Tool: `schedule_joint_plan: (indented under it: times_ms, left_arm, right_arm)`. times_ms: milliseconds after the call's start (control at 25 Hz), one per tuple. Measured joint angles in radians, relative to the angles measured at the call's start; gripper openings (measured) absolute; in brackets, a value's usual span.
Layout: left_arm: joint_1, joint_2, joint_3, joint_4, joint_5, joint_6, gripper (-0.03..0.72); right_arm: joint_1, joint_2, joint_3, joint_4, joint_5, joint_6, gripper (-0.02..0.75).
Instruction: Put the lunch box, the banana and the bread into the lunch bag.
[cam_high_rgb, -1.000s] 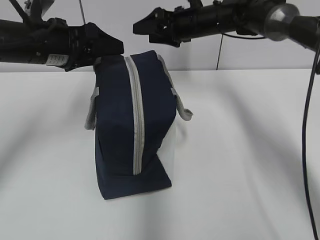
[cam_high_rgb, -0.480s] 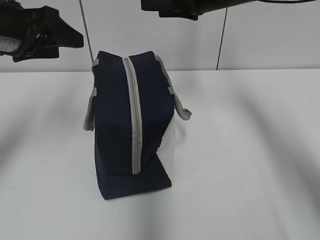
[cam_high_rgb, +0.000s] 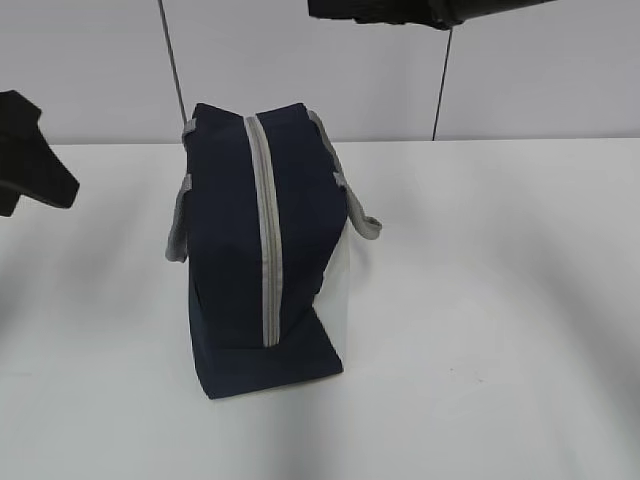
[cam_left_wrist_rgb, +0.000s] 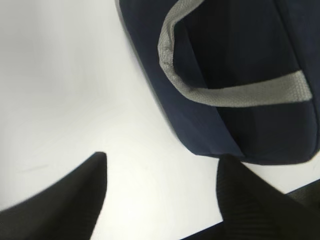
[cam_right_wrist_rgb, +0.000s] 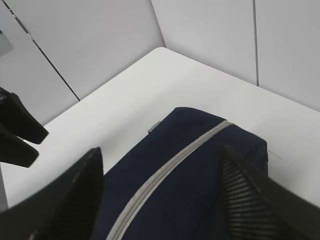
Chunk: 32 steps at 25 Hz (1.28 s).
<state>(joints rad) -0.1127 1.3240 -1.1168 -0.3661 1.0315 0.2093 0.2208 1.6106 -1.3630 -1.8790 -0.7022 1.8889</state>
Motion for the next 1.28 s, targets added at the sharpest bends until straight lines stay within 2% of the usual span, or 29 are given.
schedule_joint_plan:
  times_ms: [120,240,400,640,800,840,920,1040,1120,1280]
  left_arm:
    - [0.0,-0.053,0.0,0.014,0.042,-0.016,0.466]
    - [0.0,-0.095,0.0,0.016,0.093,-0.017,0.466]
    - [0.0,-0.157,0.0,0.017,0.182,-0.022,0.466]
    - [0.0,-0.281,0.044,0.021,0.195,-0.05,0.445]
    - [0.0,-0.363,0.134,0.035,0.189,-0.061,0.445]
    - [0.0,-0.38,0.153,0.037,0.183,-0.066,0.445]
    - [0.0,-0.416,0.191,0.042,0.174,-0.069,0.444]
    - [0.0,-0.47,0.231,0.044,0.169,-0.07,0.444]
    - [0.0,-0.503,0.243,0.047,0.169,-0.073,0.444]
    - [0.0,-0.551,0.246,0.055,0.171,-0.093,0.443]
  right_arm:
    - [0.046,-0.077,0.109,0.002,0.113,-0.018,0.516]
    - [0.103,-0.143,0.198,0.008,0.293,-0.032,0.516]
    - [0.167,-0.176,0.285,0.023,0.5,-0.134,0.516]
    - [0.182,-0.16,0.402,0.043,0.765,-0.342,0.516]
    - [0.182,-0.156,0.486,0.069,0.91,-0.456,0.516]
    - [0.182,-0.156,0.503,0.102,0.934,-0.491,0.516]
    - [0.182,-0.156,0.539,0.242,0.964,-0.597,0.516]
    - [0.208,-0.158,0.563,0.509,0.982,-0.766,0.515]
    - [0.257,-0.171,0.565,0.692,0.994,-0.941,0.515]
    - [0.378,-0.191,0.565,0.969,1.067,-1.179,0.512]
